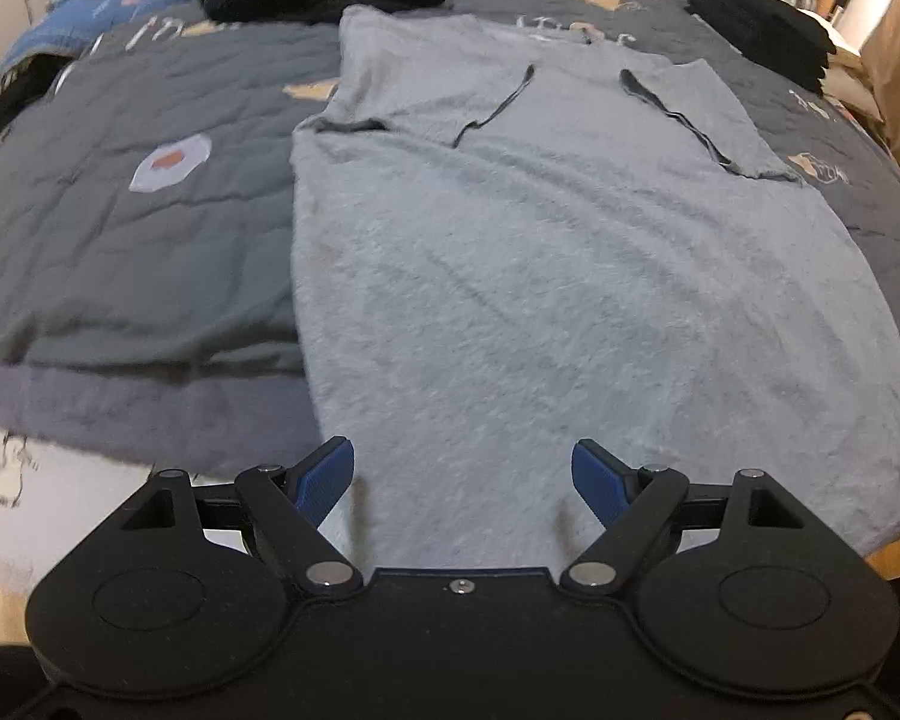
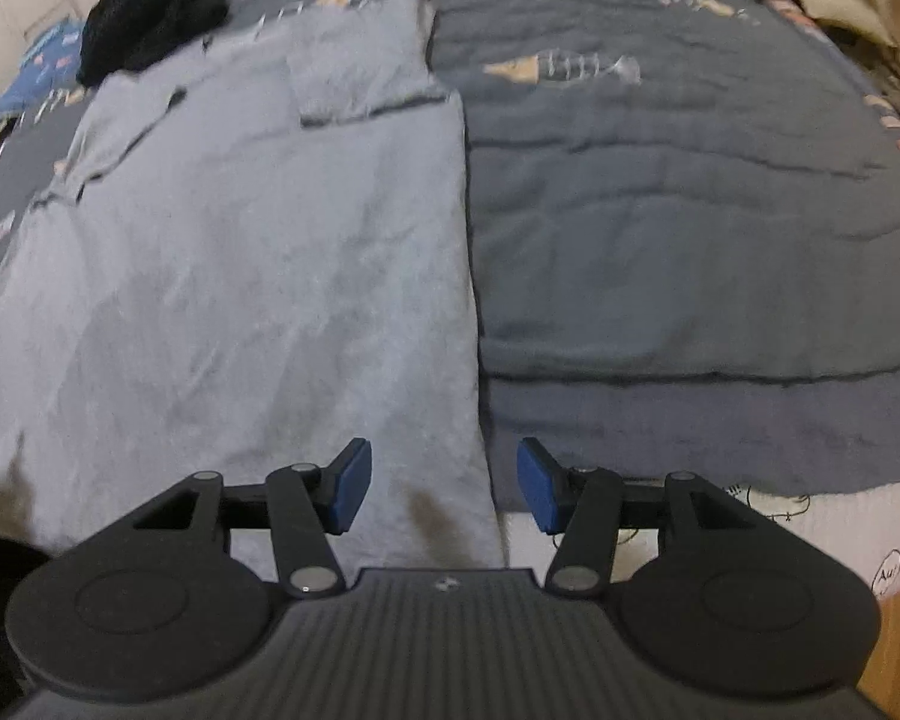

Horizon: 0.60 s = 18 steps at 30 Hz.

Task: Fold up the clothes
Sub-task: 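Move both grippers to the grey shirt hem and close on it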

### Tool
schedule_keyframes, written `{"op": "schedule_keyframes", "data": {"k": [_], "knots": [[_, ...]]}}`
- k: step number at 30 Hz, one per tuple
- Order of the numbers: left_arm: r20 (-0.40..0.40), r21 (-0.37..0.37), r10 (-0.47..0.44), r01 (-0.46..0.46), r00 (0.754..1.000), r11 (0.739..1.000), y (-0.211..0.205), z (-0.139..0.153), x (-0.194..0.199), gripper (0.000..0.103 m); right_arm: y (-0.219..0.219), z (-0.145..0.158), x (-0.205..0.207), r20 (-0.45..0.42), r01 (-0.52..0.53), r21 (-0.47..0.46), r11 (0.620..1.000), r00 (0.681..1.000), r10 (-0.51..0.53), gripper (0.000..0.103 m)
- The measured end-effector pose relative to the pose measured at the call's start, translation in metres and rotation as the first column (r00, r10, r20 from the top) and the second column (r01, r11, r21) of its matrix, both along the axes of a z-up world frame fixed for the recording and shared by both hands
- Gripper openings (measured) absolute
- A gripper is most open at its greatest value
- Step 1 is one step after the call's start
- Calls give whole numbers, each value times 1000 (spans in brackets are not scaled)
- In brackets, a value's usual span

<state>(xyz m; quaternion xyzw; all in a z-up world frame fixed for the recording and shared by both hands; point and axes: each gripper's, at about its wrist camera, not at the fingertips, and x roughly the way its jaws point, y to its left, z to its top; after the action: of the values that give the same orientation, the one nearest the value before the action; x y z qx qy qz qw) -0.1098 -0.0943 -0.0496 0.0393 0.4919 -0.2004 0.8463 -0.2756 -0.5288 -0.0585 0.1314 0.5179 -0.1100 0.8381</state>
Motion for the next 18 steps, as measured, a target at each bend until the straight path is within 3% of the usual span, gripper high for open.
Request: {"op": "schedule_keyframes", "data": {"k": [7,13,18], "knots": [[-76,73,-12,17,997,997,11,-4,4,79,-4,-21,8,-110,-109,39,993,988,113,53],[-180,62,2,10,984,998,24,-12,4,79,-2,-33,11,-184,-172,111,979,964,190,53],[-246,106,14,13,969,994,23,-26,2,79,1,-45,9,-222,-175,107,979,955,195,53]]}}
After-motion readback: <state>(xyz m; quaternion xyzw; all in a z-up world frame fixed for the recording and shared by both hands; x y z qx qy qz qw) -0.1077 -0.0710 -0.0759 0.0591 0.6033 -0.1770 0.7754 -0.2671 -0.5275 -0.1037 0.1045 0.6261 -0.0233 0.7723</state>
